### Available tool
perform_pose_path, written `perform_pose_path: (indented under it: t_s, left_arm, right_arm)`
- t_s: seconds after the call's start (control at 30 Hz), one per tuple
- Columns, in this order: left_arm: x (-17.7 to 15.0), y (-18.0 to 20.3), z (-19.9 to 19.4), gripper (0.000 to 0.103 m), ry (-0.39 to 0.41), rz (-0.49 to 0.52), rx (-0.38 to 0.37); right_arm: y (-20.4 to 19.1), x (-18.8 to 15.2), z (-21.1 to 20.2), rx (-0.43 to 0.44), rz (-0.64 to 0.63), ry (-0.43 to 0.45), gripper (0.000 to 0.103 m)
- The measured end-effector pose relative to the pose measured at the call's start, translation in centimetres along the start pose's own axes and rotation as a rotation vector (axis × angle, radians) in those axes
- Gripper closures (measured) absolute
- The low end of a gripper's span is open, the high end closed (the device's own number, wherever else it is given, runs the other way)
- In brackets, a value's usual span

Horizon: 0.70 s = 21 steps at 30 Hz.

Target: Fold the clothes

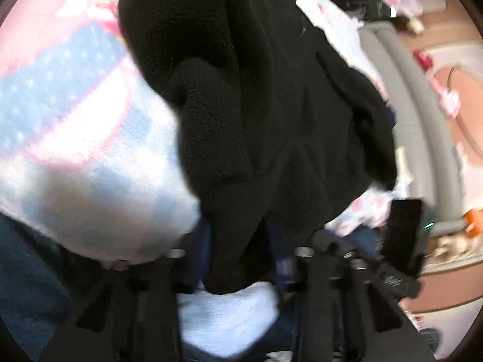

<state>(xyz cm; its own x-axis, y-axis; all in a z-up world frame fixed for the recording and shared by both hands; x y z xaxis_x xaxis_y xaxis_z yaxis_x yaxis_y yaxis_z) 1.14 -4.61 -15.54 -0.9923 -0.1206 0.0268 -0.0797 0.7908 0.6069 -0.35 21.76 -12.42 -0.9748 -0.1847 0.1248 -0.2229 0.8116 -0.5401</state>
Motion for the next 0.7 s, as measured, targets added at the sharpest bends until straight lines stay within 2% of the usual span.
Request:
perform_pose_path:
  t_s: [0.1, 0.23, 0.3, 0.33, 0.53, 0.6, 0.7]
  left_arm:
    - [0.0, 0.0, 0.7, 0.081, -0.024, 0.004, 0.048]
    - [0.0, -0.3, 0.6, 0.080, -0.026, 0.002, 0.027]
    - [0.1, -0.2, -0.5, 0.078, 0.010, 0.011, -0.012]
    - [0.1, -0.1, -1.1, 0.080, 0.028, 0.016, -0.032]
    - [0.8, 2.8, -5.3, 0.080, 0.196, 0.141, -0.074]
    - [1.8, 4.7, -5.4, 0.079, 0.207, 0.214, -0.069]
    - [4.4, 6.1, -2.5, 0.079, 0.159, 0.255, 0.014]
  right_arm:
    - [0.3, -0.1, -0.2, -0.009, 0.029, 0.007, 0.047]
    - [0.6, -0.4, -0.9, -0.030, 0.054, 0.014, 0.047]
    - [0.8, -0.5, -1.8, -0.043, 0.061, 0.041, 0.047]
    - [1.0, -0.5, -2.4, -0.053, 0.066, 0.058, 0.047]
    - [4.3, -0.7, -4.7, -0.079, 0.190, 0.138, 0.046]
    - [5.3, -0.7, -5.1, -0.070, 0.222, 0.160, 0.046]
    - [5.7, 0.2, -5.3, -0.037, 0.225, 0.208, 0.046]
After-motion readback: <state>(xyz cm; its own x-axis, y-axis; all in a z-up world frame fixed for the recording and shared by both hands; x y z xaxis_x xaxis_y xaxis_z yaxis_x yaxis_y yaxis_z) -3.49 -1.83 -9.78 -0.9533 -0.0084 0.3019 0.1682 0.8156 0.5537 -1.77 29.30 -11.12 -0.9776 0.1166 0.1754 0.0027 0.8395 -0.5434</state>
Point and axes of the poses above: each gripper's, at about its wrist camera, not at the fingertips, and z roughly the way its jaws point, y to its right, x to its top, the point moved 2 cm from there along z, roughly the way its jaws point, and after that the axes turned 10 degrees about -y, right-handed, at the moved point
